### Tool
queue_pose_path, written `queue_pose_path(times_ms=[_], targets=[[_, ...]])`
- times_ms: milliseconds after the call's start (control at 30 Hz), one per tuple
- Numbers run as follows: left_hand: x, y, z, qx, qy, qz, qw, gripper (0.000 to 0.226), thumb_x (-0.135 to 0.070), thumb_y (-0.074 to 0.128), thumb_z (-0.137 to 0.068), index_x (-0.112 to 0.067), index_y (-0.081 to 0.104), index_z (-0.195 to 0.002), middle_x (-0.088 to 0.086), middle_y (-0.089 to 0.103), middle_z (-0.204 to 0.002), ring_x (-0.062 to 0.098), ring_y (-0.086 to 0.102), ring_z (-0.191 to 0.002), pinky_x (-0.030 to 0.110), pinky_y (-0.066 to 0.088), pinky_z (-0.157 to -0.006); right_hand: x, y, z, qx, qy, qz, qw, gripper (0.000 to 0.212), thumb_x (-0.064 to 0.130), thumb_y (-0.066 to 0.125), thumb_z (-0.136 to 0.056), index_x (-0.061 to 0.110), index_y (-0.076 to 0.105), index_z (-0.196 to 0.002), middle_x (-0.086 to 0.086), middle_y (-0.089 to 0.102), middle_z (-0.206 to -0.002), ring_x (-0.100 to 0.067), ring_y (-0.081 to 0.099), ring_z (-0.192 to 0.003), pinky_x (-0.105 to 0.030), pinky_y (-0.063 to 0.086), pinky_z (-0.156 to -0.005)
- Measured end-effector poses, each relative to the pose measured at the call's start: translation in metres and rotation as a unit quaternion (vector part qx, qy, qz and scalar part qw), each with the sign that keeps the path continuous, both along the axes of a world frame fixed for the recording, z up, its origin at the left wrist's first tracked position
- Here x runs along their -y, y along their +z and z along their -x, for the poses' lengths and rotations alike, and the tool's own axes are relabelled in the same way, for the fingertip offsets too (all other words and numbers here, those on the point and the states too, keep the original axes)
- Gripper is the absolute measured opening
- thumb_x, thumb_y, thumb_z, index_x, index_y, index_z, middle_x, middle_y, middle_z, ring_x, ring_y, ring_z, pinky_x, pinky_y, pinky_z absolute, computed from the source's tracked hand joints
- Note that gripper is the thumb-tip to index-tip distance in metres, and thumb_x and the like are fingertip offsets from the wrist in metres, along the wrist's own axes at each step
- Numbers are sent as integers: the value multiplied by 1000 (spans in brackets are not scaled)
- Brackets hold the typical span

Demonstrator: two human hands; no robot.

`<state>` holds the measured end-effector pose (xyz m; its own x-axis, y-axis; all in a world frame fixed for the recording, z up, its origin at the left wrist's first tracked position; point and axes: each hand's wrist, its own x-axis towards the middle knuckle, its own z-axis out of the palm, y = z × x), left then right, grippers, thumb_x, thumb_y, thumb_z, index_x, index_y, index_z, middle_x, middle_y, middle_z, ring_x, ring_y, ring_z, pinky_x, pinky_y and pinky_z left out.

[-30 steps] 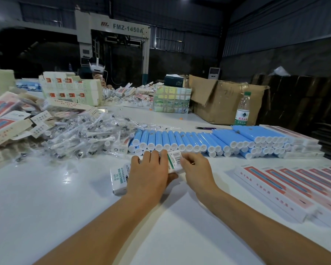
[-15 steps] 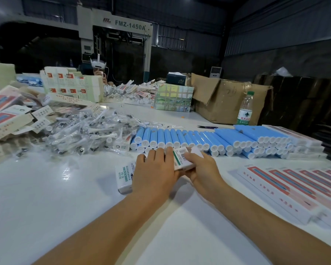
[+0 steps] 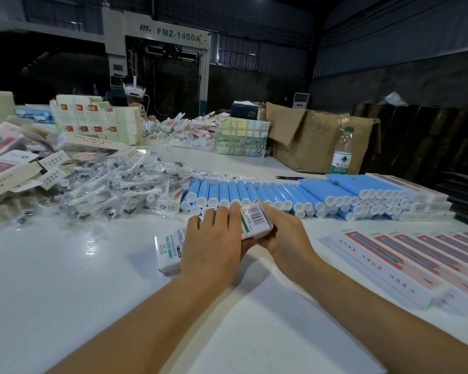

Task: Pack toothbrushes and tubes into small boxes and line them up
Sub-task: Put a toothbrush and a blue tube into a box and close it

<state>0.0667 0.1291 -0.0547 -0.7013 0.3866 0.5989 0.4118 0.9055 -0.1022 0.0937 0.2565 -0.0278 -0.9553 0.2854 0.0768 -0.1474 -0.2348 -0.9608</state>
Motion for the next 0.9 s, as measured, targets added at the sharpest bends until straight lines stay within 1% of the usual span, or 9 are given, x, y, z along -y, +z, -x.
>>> queue_pose_path(times_ms=[100,200,300,367,433,600,733,800,900], targets=[[-1,1,1,15,-3,0,1000,76,-66,19,-91,-15,17,-146,4,43,-133,22,42,-117,36,33,-94,-2,-2,1,11,-14,19,1000,21,8,48,-96,0,64,-107,-14,74,-92,-23,72,-83,-33,58,-63],[1,3,-3,-2,-4,-15,1000,79,-65,21,-87,-13,31,-145,6,50,-129,24,49,-114,37,38,-91,-5,-4,3,15,-47,-17,999,20,5,43,-96,0,61,-104,-20,69,-103,-26,70,-90,-34,56,-65],[2,1,-1,0,-7,-3,1000,79,-66,24,-88,-13,25,-147,5,47,-132,24,46,-117,37,36,-93,-7,-6,4,-4,-37,-38,999,26,5,43,-97,6,60,-116,-10,73,-95,-20,72,-84,-31,56,-63],[1,0,2,2,-10,6,1000,78,-66,27,-90,-13,21,-147,6,45,-133,24,44,-118,37,34,-94,-5,-7,3,-17,-36,-57,998,27,7,43,-98,21,64,-105,3,75,-81,-13,72,-76,-27,56,-59],[1,0,4,5,-12,13,1000,77,-65,28,-91,-14,17,-147,6,43,-134,24,42,-118,37,33,-95,-4,-8,3,-18,-41,-59,997,32,8,42,-99,31,63,-91,7,74,-77,-10,72,-73,-26,57,-58],[-1,-1,2,5,-10,29,1000,75,-63,34,-91,-12,24,-146,7,48,-129,25,46,-115,39,35,-93,0,-8,2,11,-55,-60,997,29,9,42,-97,19,67,-107,-4,74,-94,-18,71,-85,-30,59,-67],[1,3,-3,-20,1,32,999,74,-64,43,-87,-11,42,-139,6,59,-115,22,56,-101,38,44,-83,1,-8,1,7,-28,-34,999,33,12,40,-97,18,72,-89,-6,75,-89,-18,71,-84,-38,58,-78],[1,1,0,-6,-14,16,1000,74,-63,32,-91,-12,28,-144,6,51,-125,24,49,-110,38,38,-89,2,-7,1,0,-6,-40,999,35,9,39,-96,18,71,-86,-5,75,-86,-17,71,-81,-36,58,-76],[2,-2,6,-4,-2,-2,1000,74,-63,24,-92,-15,14,-146,5,42,-134,24,41,-118,37,32,-94,5,-6,-2,-21,-21,-128,991,39,0,45,-93,28,69,-80,7,73,-80,-9,69,-77,-24,57,-67]])
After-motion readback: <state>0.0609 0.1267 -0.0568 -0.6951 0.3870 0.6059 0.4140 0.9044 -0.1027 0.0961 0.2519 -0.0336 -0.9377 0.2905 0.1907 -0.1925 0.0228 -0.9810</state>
